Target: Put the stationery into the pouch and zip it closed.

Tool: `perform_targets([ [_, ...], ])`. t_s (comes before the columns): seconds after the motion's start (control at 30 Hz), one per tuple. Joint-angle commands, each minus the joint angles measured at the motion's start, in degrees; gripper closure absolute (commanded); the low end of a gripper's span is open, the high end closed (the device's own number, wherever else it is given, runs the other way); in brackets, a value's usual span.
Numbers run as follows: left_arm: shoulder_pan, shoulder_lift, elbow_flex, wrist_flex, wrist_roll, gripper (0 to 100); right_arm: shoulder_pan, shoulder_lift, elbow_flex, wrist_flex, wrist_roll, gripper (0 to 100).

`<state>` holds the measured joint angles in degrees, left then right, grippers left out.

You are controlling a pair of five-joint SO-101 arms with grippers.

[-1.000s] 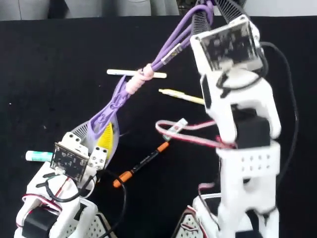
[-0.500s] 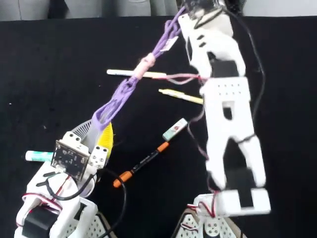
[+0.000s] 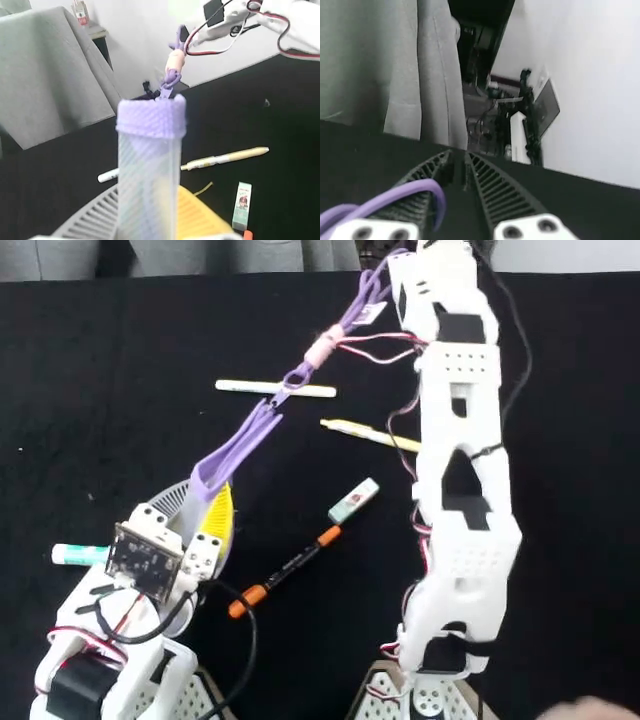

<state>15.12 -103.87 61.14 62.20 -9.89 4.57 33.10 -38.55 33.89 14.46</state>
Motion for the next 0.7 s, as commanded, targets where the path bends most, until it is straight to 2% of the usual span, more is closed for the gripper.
perform_targets([
  [0.0,-1.10,-0.88,-3.56,0.18,0.97,97,5.01,1.63,-18.86,13.98,-0.44,98.7],
  [0.07,-1.10,-0.70,-2.68,-0.62,0.97,97,4.22,1.19,-26.42,22.51,-0.44,98.7],
  [0.27,-1.10,-0.70,9.19,-9.93,0.97,97,-1.14,-1.10,-53.41,47.21,-0.44,98.7],
  [0.37,-1.54,-0.70,12.26,-11.52,0.97,96,-5.45,-3.74,-57.01,52.48,-0.35,98.7],
  [0.47,-1.63,-0.70,11.38,-9.41,1.85,85,-8.70,-8.66,-52.44,53.71,-0.35,98.8],
  [0.6,-1.54,-0.70,8.22,-3.96,11.69,64,-9.93,-11.47,-50.59,54.42,-0.44,98.8],
  [0.67,-1.54,-0.70,5.93,-2.02,13.54,62,-9.85,-11.74,-50.68,54.42,-0.44,98.8],
])
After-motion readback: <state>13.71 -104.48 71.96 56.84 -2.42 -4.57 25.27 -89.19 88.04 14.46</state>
